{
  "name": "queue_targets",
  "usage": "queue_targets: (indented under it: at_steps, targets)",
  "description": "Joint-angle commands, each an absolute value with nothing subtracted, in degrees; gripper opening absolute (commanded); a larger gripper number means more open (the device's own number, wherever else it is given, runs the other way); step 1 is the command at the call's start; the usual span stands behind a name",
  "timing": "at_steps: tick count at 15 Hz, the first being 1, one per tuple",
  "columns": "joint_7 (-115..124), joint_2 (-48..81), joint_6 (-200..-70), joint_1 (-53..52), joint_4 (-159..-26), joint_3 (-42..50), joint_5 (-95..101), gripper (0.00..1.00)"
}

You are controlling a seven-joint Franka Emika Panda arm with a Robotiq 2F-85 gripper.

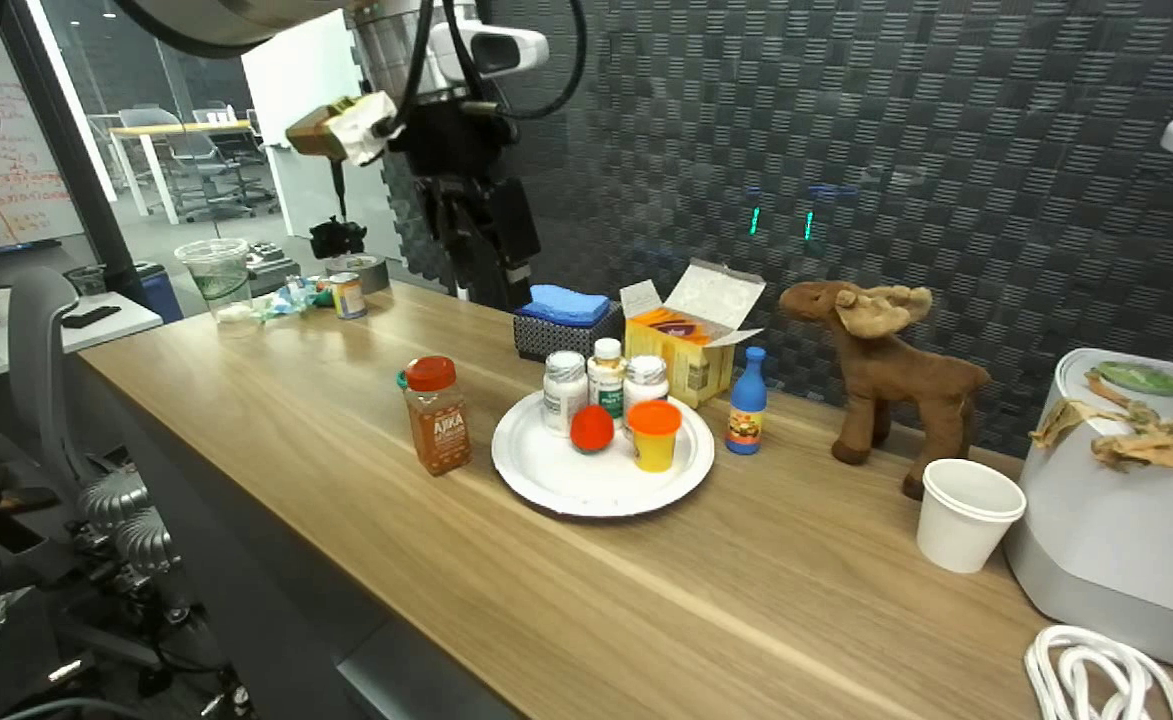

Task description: Put the bottles and orange plushie that are around the white plate on the white plate

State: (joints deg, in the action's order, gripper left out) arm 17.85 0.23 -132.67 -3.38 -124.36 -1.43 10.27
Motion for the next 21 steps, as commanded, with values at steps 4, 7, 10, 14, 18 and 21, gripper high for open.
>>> queue_targets:
  at_steps: [4,7,10,14,18,21]
  targets:
    - [17.8,-3.4,-133.4,-4.1,-132.3,-4.0,8.6,1.0]
    - [17.2,-2.4,-133.6,-3.9,-133.0,-4.2,9.1,1.0]
    - [16.3,-1.8,-133.6,-3.5,-133.1,-3.8,8.9,1.0]
    - [11.8,-0.6,-134.0,-3.3,-132.3,-3.3,5.7,1.0]
    - [6.3,0.5,-134.5,-3.3,-131.9,-3.1,1.6,0.89]
    - [4.2,1.2,-134.4,-3.3,-131.6,-3.0,0.6,0.64]
